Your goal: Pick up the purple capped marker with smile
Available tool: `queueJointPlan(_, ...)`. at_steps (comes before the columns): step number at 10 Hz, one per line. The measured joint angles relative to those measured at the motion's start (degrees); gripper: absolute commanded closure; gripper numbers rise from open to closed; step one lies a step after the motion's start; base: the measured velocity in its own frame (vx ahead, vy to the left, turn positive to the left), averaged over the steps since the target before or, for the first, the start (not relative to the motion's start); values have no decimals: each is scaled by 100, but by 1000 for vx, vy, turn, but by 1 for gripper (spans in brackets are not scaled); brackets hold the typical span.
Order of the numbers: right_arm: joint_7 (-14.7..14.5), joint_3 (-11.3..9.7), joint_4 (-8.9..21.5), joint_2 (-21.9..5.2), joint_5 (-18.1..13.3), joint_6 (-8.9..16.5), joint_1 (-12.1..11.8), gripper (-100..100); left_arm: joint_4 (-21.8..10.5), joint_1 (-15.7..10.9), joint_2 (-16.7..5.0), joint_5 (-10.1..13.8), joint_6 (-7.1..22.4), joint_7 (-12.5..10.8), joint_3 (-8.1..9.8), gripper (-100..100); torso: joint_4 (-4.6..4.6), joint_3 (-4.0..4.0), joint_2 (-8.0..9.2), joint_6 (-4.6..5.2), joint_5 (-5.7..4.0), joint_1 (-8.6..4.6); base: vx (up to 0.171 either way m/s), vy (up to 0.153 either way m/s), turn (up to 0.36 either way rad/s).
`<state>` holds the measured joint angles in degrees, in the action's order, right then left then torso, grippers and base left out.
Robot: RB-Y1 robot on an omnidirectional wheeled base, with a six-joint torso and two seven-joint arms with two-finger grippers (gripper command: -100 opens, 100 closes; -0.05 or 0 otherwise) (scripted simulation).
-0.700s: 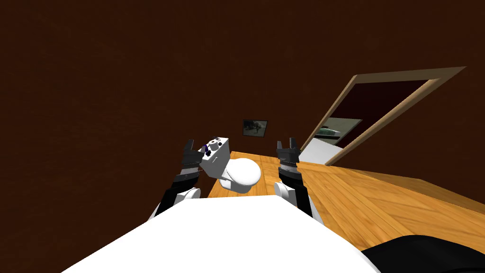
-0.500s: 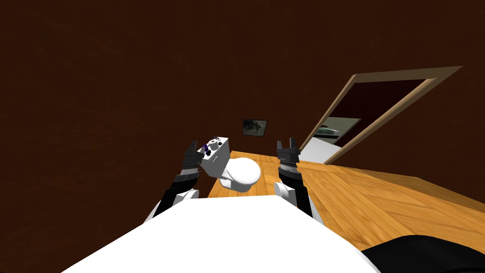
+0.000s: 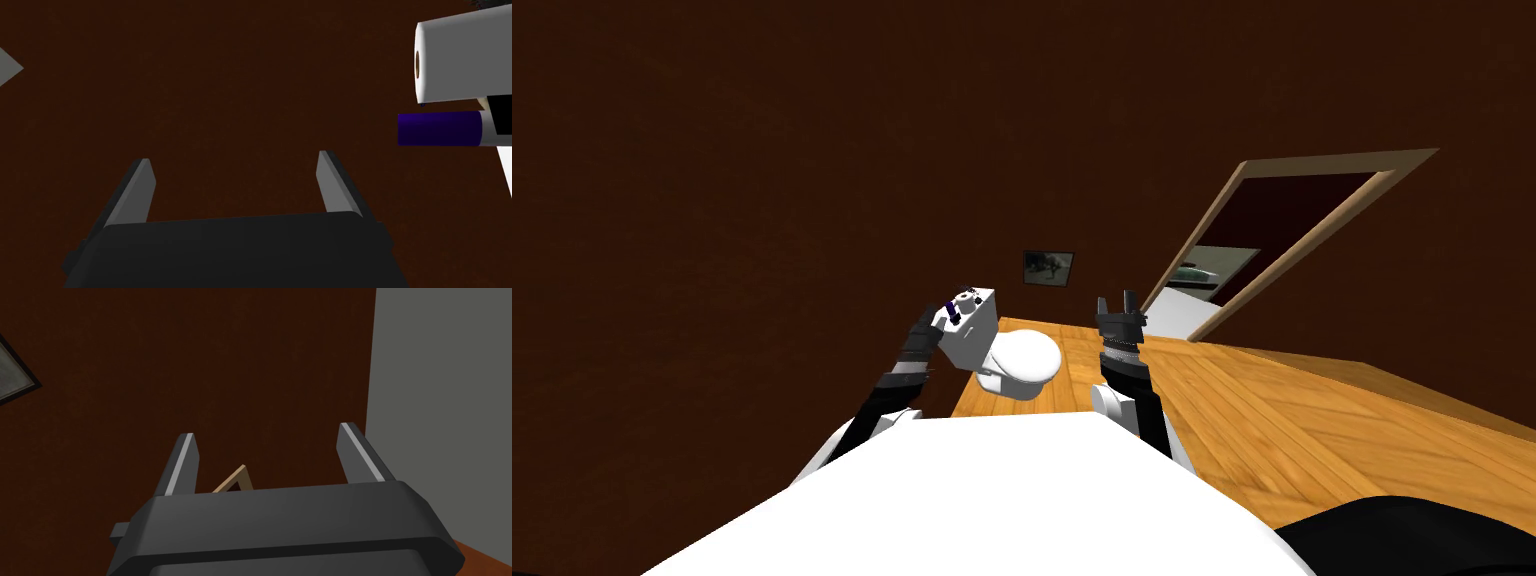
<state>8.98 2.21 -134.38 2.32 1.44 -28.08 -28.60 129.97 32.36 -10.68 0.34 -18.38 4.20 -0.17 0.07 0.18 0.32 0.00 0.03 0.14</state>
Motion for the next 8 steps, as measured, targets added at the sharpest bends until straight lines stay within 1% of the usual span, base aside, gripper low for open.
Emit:
queueJointPlan(2,0,0,0,0,0,0,0,0,-136,60,-277,-160,100,51,118,-100,1,2,3,0,1,6,-82,42,-54)
queueJointPlan(3,0,0,0,0,0,0,0,0,-173,120,-403,-253,148,86,158,-100,1,1,0,0,1,4,-66,21,-49)
queueJointPlan(4,0,0,0,0,0,0,0,0,-302,125,-502,-364,168,144,177,-100,0,-2,-4,0,0,-2,-73,28,-39)
queueJointPlan(5,0,0,0,0,0,0,0,0,-377,188,-621,-460,177,192,211,-100,0,-1,-3,-1,0,0,-76,40,-39)
queueJointPlan(6,0,0,0,0,0,0,0,0,-442,195,-760,-541,232,222,264,-100,0,-1,-3,0,1,4,-70,32,-53)
queueJointPlan(8,0,0,0,0,0,0,0,0,-462,320,-1027,-693,350,274,359,-100,-1,-4,-8,0,0,-3,-52,16,-33)
